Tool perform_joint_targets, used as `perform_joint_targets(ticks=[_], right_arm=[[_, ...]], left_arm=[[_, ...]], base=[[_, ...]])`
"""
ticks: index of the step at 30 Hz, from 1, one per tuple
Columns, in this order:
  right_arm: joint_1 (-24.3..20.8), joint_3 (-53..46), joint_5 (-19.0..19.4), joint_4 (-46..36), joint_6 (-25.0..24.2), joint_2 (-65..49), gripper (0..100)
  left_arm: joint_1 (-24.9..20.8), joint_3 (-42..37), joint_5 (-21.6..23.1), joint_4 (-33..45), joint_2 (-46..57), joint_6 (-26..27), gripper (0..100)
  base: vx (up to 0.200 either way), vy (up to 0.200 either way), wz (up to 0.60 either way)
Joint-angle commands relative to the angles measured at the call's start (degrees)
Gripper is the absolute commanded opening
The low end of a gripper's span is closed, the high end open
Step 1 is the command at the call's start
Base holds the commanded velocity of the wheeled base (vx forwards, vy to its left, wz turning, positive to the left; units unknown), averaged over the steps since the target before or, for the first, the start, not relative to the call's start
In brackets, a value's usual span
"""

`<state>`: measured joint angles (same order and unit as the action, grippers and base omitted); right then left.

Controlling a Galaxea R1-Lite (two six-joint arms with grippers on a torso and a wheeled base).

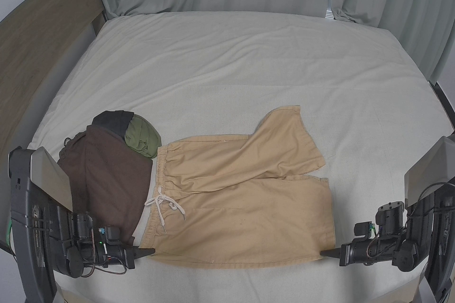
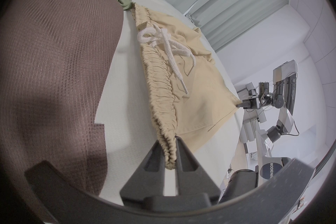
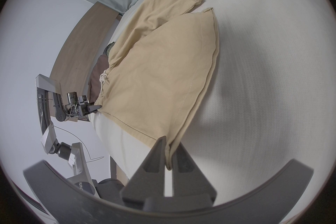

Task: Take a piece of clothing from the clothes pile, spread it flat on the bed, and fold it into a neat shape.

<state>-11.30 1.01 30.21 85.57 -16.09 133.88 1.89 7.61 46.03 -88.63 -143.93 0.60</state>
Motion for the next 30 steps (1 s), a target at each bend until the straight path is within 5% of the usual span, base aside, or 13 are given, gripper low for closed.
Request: perform_joint_targets(ticks=[1,14,30], right_arm=[[0.23,-1.01,0.03,0.3,0.01,0.24,0],[0.23,-1.01,0.11,1.97,-0.26,-1.95,0],[-0.04,0.92,1.61,2.59,-2.28,-11.53,0]], left_arm=[[0.13,-0.05,0.02,0.03,-0.91,0.02,0],[0.13,1.09,0.2,-0.06,1.64,-1.04,0],[-2.42,3.12,0.11,-0.06,15.44,-12.2,0]], base=[[0.0,0.0,0.0],[0.0,0.0,0.0],[0.0,0.0,0.0]])
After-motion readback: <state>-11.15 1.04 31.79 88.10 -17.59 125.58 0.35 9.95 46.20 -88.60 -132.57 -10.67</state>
